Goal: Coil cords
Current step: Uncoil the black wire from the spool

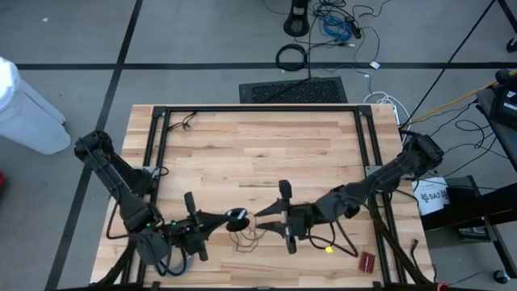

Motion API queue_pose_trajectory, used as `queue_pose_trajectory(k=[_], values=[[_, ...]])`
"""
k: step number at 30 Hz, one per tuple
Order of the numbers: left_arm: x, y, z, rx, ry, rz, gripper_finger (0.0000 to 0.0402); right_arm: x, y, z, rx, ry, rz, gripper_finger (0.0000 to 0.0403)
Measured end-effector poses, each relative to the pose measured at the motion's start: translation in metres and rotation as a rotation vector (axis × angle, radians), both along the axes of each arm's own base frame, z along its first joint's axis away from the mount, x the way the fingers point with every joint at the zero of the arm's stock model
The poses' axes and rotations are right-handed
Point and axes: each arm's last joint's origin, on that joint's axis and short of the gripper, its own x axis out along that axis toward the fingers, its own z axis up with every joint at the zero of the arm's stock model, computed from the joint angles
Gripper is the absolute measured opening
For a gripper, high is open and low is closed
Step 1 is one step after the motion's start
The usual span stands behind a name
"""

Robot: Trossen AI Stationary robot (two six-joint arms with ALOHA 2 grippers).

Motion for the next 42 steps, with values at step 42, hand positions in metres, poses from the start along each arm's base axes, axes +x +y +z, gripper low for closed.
queue_pose_trajectory(k=[42], values=[[0.020, 0.012, 0.001, -0.067, -0.005, -0.073, 0.0002, 0.022, -0.027, -0.013, 0.057, 0.058, 0.101, 0.0004]])
